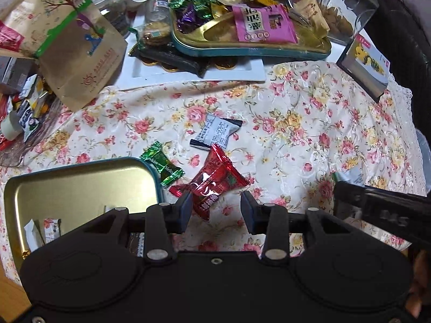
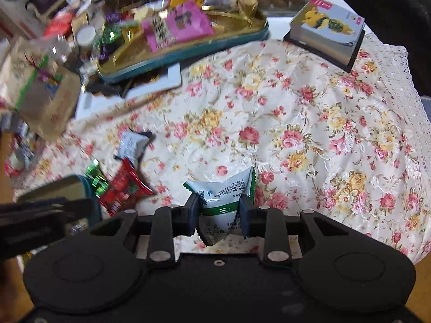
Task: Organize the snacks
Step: 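Grasp the red candy packet with the left gripper while the right gripper holds the white-green packet, then lift the red packet with the left gripper while the right gripper lifts the white-green packet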
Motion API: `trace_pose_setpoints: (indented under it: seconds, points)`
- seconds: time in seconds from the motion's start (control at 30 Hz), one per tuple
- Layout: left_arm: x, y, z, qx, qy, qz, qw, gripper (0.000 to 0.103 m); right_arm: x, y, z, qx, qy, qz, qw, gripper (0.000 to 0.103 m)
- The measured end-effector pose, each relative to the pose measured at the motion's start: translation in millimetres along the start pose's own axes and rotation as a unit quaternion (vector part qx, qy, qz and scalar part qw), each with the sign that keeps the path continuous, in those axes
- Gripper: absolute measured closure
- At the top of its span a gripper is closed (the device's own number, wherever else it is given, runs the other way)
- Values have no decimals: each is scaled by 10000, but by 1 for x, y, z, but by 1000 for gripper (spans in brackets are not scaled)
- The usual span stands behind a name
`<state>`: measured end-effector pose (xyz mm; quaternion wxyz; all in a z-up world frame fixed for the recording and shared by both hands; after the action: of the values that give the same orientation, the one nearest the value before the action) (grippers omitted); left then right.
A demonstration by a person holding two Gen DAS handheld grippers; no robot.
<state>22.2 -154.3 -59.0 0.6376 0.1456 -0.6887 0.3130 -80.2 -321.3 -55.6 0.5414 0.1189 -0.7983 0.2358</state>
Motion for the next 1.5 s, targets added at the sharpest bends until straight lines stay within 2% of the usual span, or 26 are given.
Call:
trace_pose_setpoints:
  seconds: [0.17,0.3,0.4,0.5,0.6,0.77,0.93,1.13,1.3,1.4,1.5]
  points:
    - [-18,-6,8,-27,-210,15,9998,54,25,-5,-9,14,-453,225,9987,71]
    - [-28,-10,18,-365,-515,71,9980,54,43,-10,-13,130,-637,455,9968,71]
    - [-34,-12,25,-697,-751,154,9946,54,45,-16,-8,-136,-804,342,9961,71]
    - [-46,-11,27,-893,-807,129,9926,53,45,-21,-2,-430,-943,174,9945,71]
    - [-60,-9,28,-986,-755,-25,9923,53,48,-22,-1,-507,-964,225,9938,71]
    - [-66,-7,35,-1108,-899,2,9898,47,60,-25,-3,-518,-1143,331,9915,71]
    - [-64,-9,41,-1229,-936,84,9880,47,58,-30,-3,-644,-1146,326,9908,71]
    - [-53,-16,25,-858,-984,344,9908,47,57,-31,0,-792,-1155,307,9897,71]
    - [-67,-12,23,-850,-897,106,9923,47,58,-30,-2,-742,-1190,288,9897,71]
    - [-74,-10,33,-1065,-1068,84,9885,45,56,-29,-3,-742,-1176,255,9900,71]
    - [-79,-9,41,-1172,-1031,6,9877,45,55,-30,-3,-737,-1186,240,9899,71]
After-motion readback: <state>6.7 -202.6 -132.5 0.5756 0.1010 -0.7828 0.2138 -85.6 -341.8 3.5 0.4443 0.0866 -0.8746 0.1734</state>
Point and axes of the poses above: each gripper's, at about its wrist camera, not at the fingertips, and x roughly against the way its jaws point, z to its right, y to its underside, the point moved 4 cm from there along -x, roughly the way its jaws point, and after that the axes turned 13 degrees about -x, right-handed, at the moved point
